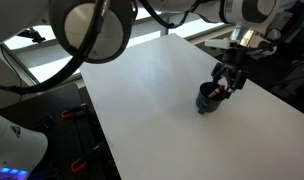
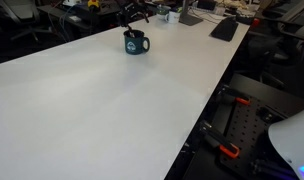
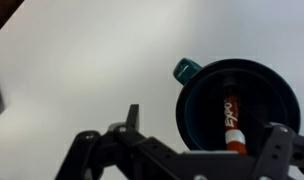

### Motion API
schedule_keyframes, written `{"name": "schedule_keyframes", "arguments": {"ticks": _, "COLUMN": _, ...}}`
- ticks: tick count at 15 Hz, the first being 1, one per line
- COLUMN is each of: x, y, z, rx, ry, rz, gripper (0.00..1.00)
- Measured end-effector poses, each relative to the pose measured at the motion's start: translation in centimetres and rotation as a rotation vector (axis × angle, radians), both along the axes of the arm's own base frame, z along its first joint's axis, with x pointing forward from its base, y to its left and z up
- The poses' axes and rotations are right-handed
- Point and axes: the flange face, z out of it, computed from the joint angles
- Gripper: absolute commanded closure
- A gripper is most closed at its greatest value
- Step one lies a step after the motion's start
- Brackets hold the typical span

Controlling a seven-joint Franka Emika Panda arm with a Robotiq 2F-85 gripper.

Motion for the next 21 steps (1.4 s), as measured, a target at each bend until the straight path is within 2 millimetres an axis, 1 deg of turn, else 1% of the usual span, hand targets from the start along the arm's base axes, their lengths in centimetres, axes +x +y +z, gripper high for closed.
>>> {"name": "schedule_keyframes", "arguments": {"ticks": 3, "x": 0.3, "y": 0.4, "z": -0.3, "rx": 0.012, "ry": -0.013, "rz": 0.018, "gripper": 0.00}}
{"name": "schedule_keyframes", "arguments": {"ticks": 6, "x": 1.0, "y": 1.1, "z": -0.8, "rx": 0.039, "ry": -0.048, "rz": 0.065, "gripper": 0.00}}
{"name": "schedule_keyframes", "arguments": {"ticks": 9, "x": 1.1, "y": 1.4, "z": -1.0, "rx": 0.056, "ry": -0.053, "rz": 0.091, "gripper": 0.00}}
{"name": "schedule_keyframes", "arguments": {"ticks": 10, "x": 1.2, "y": 1.4, "z": -1.0, "rx": 0.062, "ry": -0.053, "rz": 0.100, "gripper": 0.25}}
{"name": "schedule_keyframes", "arguments": {"ticks": 11, "x": 1.2, "y": 1.4, "z": -1.0, "rx": 0.065, "ry": -0.053, "rz": 0.106, "gripper": 0.26}}
{"name": "schedule_keyframes", "arguments": {"ticks": 16, "x": 1.2, "y": 1.3, "z": -1.6, "rx": 0.085, "ry": -0.049, "rz": 0.140, "gripper": 0.66}}
{"name": "schedule_keyframes", "arguments": {"ticks": 18, "x": 1.2, "y": 1.0, "z": -1.4, "rx": 0.083, "ry": -0.050, "rz": 0.145, "gripper": 0.78}}
{"name": "schedule_keyframes", "arguments": {"ticks": 20, "x": 1.2, "y": 0.4, "z": -1.0, "rx": 0.090, "ry": -0.053, "rz": 0.157, "gripper": 0.93}}
{"name": "schedule_keyframes", "arguments": {"ticks": 21, "x": 1.3, "y": 0.3, "z": -0.9, "rx": 0.097, "ry": -0.056, "rz": 0.163, "gripper": 0.99}}
